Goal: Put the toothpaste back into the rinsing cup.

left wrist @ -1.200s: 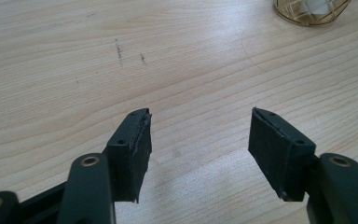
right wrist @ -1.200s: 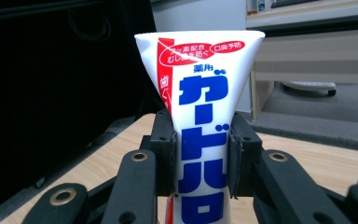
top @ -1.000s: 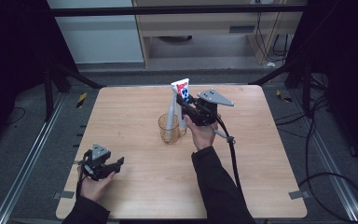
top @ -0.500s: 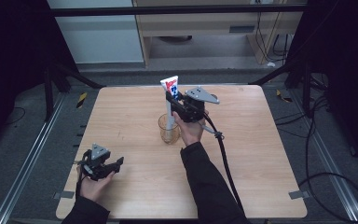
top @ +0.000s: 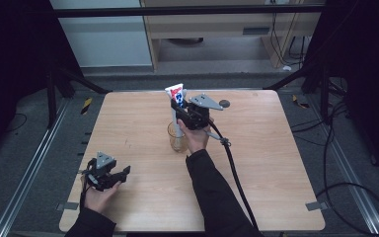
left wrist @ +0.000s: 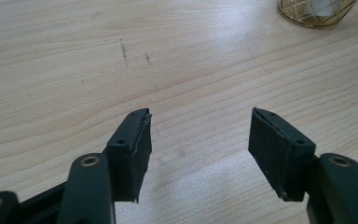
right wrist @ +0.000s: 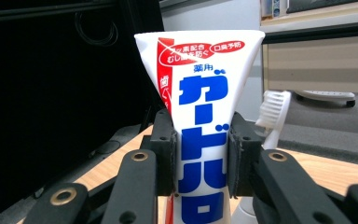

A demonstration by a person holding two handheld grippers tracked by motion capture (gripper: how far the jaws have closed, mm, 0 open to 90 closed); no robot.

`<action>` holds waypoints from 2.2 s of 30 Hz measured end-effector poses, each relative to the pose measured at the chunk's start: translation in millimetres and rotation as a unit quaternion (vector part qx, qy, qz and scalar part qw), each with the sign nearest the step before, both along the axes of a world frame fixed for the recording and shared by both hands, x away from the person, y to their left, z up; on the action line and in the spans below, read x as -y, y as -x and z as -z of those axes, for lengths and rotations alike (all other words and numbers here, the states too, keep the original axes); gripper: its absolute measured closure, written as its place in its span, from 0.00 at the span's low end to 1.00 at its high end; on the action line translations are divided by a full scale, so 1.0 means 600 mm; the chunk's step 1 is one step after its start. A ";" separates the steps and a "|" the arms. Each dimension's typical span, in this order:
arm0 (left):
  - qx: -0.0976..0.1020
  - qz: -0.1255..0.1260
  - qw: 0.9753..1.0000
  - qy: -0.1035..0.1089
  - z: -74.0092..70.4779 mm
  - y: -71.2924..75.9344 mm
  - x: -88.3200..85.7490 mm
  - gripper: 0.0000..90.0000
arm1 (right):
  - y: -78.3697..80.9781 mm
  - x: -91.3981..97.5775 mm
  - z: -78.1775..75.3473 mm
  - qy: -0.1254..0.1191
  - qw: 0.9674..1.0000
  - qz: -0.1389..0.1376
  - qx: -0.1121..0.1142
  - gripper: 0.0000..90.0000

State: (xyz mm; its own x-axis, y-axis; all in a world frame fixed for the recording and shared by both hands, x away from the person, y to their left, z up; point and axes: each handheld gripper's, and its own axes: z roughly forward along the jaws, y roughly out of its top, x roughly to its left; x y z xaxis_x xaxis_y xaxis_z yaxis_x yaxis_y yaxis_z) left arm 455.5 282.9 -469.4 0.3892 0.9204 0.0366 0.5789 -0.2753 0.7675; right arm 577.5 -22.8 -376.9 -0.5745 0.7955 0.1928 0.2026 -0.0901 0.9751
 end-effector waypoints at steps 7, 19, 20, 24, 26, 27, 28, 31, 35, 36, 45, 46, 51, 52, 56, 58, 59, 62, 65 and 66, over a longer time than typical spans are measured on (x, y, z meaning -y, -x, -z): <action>0.000 0.001 1.000 -0.001 0.000 0.000 0.000 0.43 | -0.003 -0.013 0.015 0.012 1.000 -0.009 -0.007 0.76; 0.000 0.001 1.000 0.000 0.000 0.001 0.000 0.43 | -0.013 -0.026 0.039 0.038 0.999 -0.007 -0.018 0.76; 0.000 0.002 1.000 0.000 0.000 0.001 0.000 0.43 | -0.013 -0.027 0.041 0.039 0.999 -0.008 -0.019 0.76; 0.000 0.002 1.000 0.000 0.000 0.001 0.000 0.43 | -0.013 -0.029 0.056 0.043 0.999 -0.009 -0.022 0.76; 0.000 0.002 1.000 0.000 0.000 0.000 0.000 0.43 | -0.012 -0.027 0.058 0.034 0.999 -0.008 -0.018 0.76; -0.001 0.001 1.000 0.000 0.000 0.000 0.000 0.43 | -0.012 -0.026 0.059 0.035 0.999 -0.008 -0.017 0.76; -0.001 0.001 1.000 0.000 0.001 0.000 0.000 0.43 | -0.010 -0.026 0.058 0.037 0.999 -0.009 -0.018 0.76; 0.000 0.002 1.000 -0.002 0.001 0.001 0.002 0.43 | -0.007 -0.026 0.060 0.041 0.999 -0.011 -0.011 0.76; 0.001 0.002 1.000 -0.002 0.000 0.001 0.002 0.43 | -0.003 -0.026 0.062 0.042 0.999 -0.011 -0.006 0.75; 0.001 0.001 1.000 -0.002 0.000 0.001 0.002 0.43 | -0.002 -0.025 0.062 0.042 0.999 -0.011 -0.003 0.75; 0.000 0.002 1.000 -0.003 0.000 0.001 0.003 0.43 | 0.008 -0.024 0.065 0.059 0.998 -0.017 0.004 0.75; 0.000 0.003 1.000 -0.004 0.000 0.001 0.003 0.43 | 0.008 -0.024 0.064 0.060 0.998 -0.018 0.002 0.75; 0.000 0.003 1.000 -0.004 0.001 0.001 0.004 0.43 | 0.015 -0.022 0.061 0.073 0.997 -0.019 -0.006 0.74; 0.000 0.003 1.000 -0.004 0.000 0.001 0.004 0.43 | 0.016 -0.021 0.061 0.075 0.997 -0.019 -0.006 0.74; 0.001 0.003 1.000 -0.004 0.000 0.001 0.003 0.43 | 0.022 -0.017 0.063 0.077 0.997 -0.023 -0.014 0.74; 0.001 0.003 1.000 -0.003 0.000 0.001 0.003 0.43 | 0.025 -0.016 0.064 0.083 0.996 -0.026 -0.017 0.74; 0.001 0.003 1.000 -0.003 0.000 0.001 0.003 0.43 | 0.027 -0.016 0.065 0.085 0.996 -0.026 -0.017 0.73; 0.001 0.003 1.000 -0.003 0.000 0.002 0.003 0.43 | 0.032 -0.010 0.067 0.079 0.996 -0.025 -0.022 0.73; 0.001 0.003 1.000 -0.005 0.000 0.002 0.005 0.43 | 0.037 -0.003 0.067 0.082 0.996 -0.024 -0.032 0.73; 0.001 0.003 1.000 -0.005 0.000 0.002 0.005 0.43 | 0.038 -0.001 0.067 0.088 0.995 -0.023 -0.039 0.73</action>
State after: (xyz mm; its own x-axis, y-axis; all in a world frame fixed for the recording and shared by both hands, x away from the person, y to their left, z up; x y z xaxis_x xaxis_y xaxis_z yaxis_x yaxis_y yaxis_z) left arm 454.4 279.8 -469.5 0.3952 0.9174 0.0470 0.5753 -0.2870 0.7660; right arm 554.6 -22.2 -416.9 -0.6004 0.7936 0.0984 0.2789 0.0925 0.9558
